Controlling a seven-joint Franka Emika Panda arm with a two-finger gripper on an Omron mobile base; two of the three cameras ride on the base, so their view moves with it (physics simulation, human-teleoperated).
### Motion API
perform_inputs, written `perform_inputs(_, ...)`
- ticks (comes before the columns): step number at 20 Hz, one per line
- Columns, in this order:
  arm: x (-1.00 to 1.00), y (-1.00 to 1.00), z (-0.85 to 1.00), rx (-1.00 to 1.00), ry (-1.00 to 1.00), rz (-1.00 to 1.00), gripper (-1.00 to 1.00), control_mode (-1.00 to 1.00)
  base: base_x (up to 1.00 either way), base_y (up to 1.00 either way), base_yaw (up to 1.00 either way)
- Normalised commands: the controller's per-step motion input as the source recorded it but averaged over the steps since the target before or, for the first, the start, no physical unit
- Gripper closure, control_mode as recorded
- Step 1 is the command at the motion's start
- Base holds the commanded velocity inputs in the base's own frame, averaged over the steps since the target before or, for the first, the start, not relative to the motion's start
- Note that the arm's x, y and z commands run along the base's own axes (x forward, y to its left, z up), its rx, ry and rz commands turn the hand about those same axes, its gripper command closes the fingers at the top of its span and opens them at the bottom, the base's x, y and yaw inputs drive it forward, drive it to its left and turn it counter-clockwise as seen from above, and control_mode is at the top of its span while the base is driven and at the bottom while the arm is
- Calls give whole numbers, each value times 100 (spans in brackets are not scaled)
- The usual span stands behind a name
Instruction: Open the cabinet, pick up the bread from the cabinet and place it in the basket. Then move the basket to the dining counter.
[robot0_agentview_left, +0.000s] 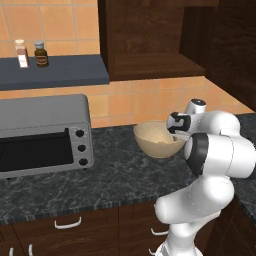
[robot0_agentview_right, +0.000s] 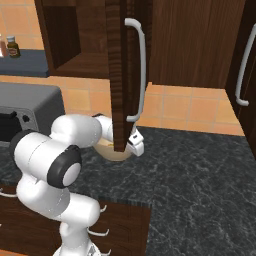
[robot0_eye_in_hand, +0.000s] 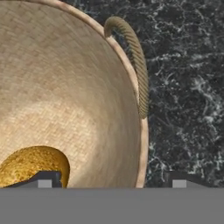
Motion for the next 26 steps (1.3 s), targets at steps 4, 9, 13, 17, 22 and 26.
perform_inputs(4, 0, 0, -2, 0, 0, 0, 100, -100, 0, 0, 0)
perform_inputs(9, 0, 0, 0, 0, 0, 0, 100, -100, 0, 0, 0)
perform_inputs(13, -10, 0, 0, 1, 0, -3, 100, -100, 0, 0, 0)
perform_inputs(17, -23, 0, 17, 2, -6, -12, 100, -100, 0, 0, 0)
perform_inputs(22, -29, 0, 32, 3, -12, -16, 100, -100, 0, 0, 0)
perform_inputs(26, -9, 14, 33, 0, -15, -19, 100, -100, 0, 0, 0)
